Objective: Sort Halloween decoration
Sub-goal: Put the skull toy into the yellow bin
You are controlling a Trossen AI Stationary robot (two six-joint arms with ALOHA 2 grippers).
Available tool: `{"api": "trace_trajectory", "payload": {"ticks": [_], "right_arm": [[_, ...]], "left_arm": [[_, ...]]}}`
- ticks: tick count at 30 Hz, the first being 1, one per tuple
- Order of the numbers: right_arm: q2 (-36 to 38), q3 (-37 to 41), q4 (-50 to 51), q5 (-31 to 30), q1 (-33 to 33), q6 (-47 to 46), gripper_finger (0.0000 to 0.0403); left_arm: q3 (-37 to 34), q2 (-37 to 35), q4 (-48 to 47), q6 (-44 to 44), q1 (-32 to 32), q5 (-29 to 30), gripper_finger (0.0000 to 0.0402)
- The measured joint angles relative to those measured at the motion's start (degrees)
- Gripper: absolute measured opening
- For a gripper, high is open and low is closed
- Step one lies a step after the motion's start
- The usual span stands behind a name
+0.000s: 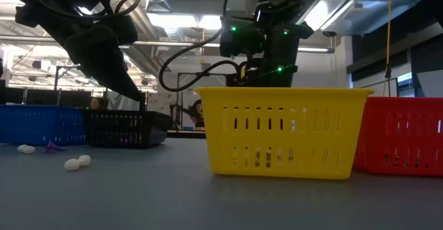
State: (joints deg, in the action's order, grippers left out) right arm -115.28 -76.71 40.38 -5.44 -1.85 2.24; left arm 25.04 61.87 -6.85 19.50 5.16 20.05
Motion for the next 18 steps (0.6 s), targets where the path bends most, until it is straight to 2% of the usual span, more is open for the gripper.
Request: {"api": "trace_trajectory", "payload": {"ticks": [18], "right_arm": [[0.0,0.0,0.0,1.4,-0.1,0.0,0.0001]], "left_arm": [[0.0,0.0,0.0,0.0,0.0,0.0,0.0086]]}}
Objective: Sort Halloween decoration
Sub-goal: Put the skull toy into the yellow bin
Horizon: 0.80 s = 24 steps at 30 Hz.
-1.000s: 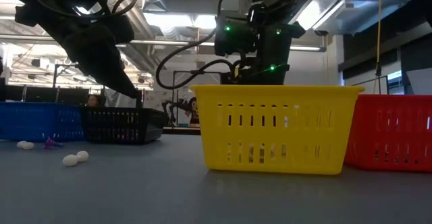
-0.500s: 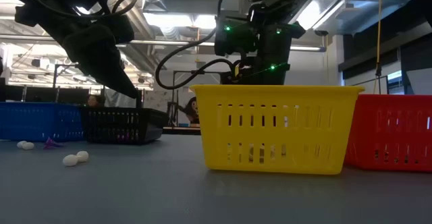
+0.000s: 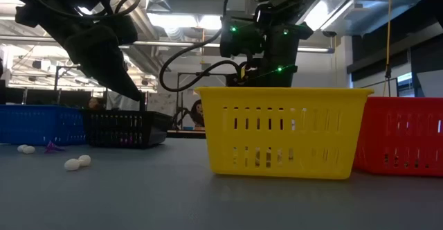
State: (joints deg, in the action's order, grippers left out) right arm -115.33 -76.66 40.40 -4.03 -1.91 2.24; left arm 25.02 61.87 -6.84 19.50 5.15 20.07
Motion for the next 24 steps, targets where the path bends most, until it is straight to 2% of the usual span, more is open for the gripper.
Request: {"api": "trace_trajectory", "payload": {"ticks": [8,18,24], "right_arm": [[0.0,0.0,0.2,-0.3,0.0,-0.7,0.0012],[-0.3,-5.5,5.7,-0.9,0.0,-0.5,0.0093],[-0.3,-7.4,6.8,-0.9,0.0,-0.5,0.011]], "left_arm": [[0.0,0.0,0.0,0.0,0.0,0.0,0.0085],[-0.1,0.0,0.0,0.0,0.0,0.0,0.0085],[-0.1,0.0,0.0,0.0,0.0,0.0,0.0085]]}}
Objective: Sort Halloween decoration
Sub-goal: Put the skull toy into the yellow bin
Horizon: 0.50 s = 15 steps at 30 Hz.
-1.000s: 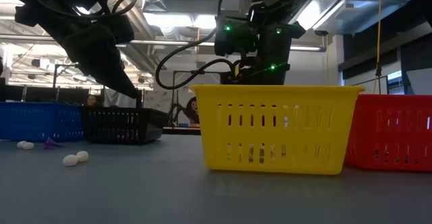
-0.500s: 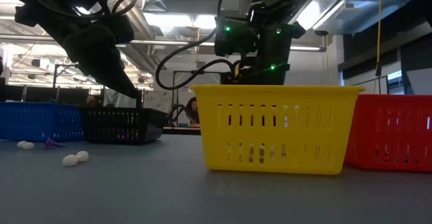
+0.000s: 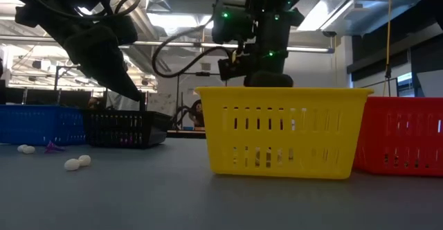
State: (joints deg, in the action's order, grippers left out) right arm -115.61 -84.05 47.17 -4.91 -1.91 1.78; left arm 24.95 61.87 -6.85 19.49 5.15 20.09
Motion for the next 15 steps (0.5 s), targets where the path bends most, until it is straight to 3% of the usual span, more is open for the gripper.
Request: {"api": "trace_trajectory", "payload": {"ticks": [15], "right_arm": [[0.1,2.8,-4.7,0.5,0.0,0.1,0.0111]], "left_arm": [[0.0,0.0,0.0,0.0,0.0,0.0,0.0085]]}}
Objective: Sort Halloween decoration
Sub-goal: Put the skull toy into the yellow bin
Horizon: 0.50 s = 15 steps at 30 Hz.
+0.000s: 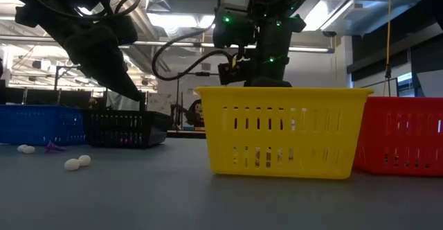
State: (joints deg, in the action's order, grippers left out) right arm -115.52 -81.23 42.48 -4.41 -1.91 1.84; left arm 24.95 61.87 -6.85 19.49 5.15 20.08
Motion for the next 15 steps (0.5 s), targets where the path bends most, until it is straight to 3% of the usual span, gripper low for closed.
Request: {"api": "trace_trajectory", "payload": {"ticks": [15], "right_arm": [[-2.4,0.0,-2.4,0.1,0.0,0.2,0.0111]], "left_arm": [[0.0,0.0,0.0,-0.1,0.0,0.0,0.0085]]}}
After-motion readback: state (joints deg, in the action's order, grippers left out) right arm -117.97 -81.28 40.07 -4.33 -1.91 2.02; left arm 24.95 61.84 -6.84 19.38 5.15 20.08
